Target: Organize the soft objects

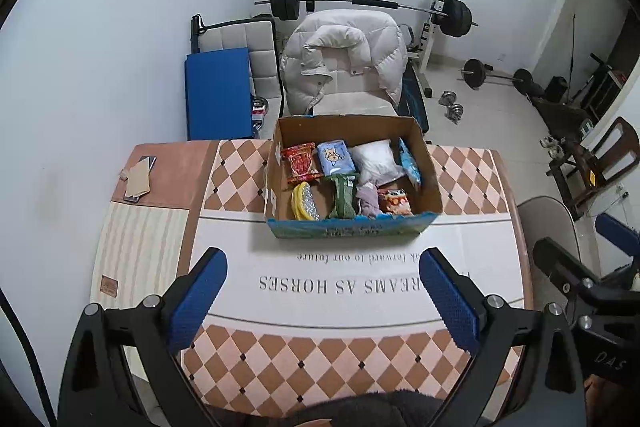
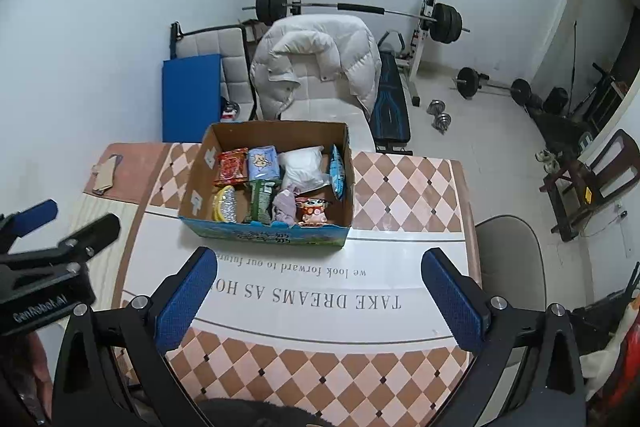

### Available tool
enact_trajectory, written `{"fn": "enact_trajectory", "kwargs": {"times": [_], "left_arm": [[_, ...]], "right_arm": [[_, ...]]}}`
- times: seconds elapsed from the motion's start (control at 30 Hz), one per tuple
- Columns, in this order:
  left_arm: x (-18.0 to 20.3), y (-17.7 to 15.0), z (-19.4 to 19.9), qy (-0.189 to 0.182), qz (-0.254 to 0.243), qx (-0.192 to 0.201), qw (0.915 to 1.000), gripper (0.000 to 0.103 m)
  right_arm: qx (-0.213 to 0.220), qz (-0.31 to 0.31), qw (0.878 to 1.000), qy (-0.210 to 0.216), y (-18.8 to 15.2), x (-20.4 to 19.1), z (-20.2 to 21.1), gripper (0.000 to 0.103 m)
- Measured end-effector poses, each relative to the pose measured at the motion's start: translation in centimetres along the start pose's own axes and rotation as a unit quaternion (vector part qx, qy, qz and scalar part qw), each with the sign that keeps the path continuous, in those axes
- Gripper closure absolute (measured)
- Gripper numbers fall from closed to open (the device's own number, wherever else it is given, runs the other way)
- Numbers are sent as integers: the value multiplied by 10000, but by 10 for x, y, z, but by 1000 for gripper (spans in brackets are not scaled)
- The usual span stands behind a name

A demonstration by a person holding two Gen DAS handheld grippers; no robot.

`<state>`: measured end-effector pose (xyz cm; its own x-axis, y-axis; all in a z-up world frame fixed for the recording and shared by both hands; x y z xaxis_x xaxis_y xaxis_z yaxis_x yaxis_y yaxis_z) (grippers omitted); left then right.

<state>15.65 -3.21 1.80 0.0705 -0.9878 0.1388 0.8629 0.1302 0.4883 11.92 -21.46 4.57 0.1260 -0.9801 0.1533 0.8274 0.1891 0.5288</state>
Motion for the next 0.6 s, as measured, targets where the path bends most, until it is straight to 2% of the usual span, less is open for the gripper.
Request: {"fn": "enact_trajectory", "kwargs": {"times": [0.3, 0.53, 0.6], "left_arm": [[2, -12, 28, -71, -23, 128, 9999, 5], [7, -16, 36, -97, -18, 228, 9997, 5], [9, -16, 36, 23, -70, 326, 9994, 5]], "right_arm": [[232, -58, 9997, -109, -15, 4, 47, 0], [329, -65, 9993, -168, -21, 7, 62, 0], [345, -71, 9991, -225, -21, 8, 64, 0]]}}
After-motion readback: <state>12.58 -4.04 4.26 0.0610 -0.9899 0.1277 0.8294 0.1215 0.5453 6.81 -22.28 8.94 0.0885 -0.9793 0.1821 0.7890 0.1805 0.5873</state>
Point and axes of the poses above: each gripper's, at about its wrist camera, not at the fingertips, and z roughly against the way its jaws point, x to its right, y to its top, the point moved 3 cm from there along -z, roughly the way its jaws point, and after that the axes turned 13 degrees about z, right-handed, at the moved point
